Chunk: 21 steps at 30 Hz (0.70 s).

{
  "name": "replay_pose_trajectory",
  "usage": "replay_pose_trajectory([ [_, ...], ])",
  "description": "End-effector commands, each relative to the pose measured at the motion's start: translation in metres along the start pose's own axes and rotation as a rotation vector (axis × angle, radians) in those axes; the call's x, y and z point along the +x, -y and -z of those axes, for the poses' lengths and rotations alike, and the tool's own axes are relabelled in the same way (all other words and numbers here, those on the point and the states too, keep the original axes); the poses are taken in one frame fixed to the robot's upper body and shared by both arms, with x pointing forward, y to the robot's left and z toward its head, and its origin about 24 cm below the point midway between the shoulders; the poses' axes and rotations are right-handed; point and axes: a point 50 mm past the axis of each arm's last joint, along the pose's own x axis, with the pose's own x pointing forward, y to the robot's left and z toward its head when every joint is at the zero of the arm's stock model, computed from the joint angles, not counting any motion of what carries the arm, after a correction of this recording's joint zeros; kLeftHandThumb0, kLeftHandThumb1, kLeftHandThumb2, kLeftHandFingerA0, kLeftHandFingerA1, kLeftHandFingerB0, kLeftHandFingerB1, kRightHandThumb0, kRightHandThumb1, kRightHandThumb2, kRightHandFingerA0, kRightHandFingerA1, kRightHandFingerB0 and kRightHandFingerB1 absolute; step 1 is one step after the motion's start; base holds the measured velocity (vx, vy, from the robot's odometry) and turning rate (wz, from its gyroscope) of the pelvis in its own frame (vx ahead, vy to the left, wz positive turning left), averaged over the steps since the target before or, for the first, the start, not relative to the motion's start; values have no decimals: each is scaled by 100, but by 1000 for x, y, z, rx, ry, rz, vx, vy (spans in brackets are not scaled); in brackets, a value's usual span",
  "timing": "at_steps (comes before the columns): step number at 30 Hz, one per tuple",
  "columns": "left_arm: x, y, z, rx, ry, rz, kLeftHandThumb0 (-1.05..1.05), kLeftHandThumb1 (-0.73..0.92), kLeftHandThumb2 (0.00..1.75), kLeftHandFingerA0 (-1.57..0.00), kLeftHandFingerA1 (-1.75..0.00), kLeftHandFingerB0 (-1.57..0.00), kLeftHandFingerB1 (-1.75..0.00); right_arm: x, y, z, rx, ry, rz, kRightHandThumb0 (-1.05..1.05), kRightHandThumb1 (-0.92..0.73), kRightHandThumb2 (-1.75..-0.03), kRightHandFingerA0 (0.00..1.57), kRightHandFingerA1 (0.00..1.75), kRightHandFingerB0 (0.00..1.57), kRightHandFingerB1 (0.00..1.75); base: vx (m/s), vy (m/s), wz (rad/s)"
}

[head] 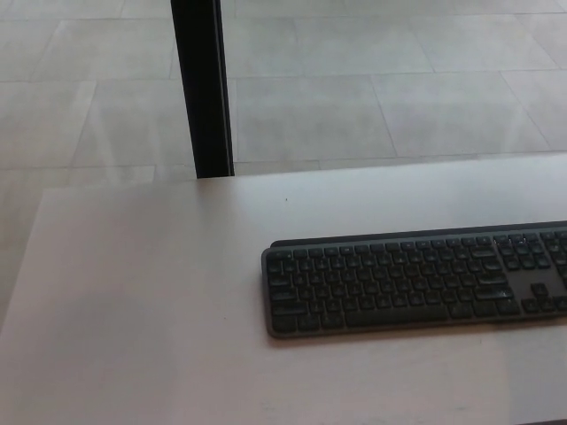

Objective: The robot uses its right fingers to click on the space key of the black keyboard placed on the center of the white desk.

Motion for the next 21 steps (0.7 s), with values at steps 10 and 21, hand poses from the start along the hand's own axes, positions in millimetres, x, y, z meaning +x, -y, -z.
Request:
replay_pose_trajectory([
  [10,0,-12,0,-7,15,-29,-41,59,57,-85,-82,-74,-61,-181,147,181,716,-669,1061,-38,-63,-61,91,65,60,59,0,0,0],
  [21,0,-11,0,5,21,-28,-41,61,58,-93,-97,-71,-61,-229,80,220,814,-960,1133,-45,-35,-80,82,83,56,68,0,0,0],
])
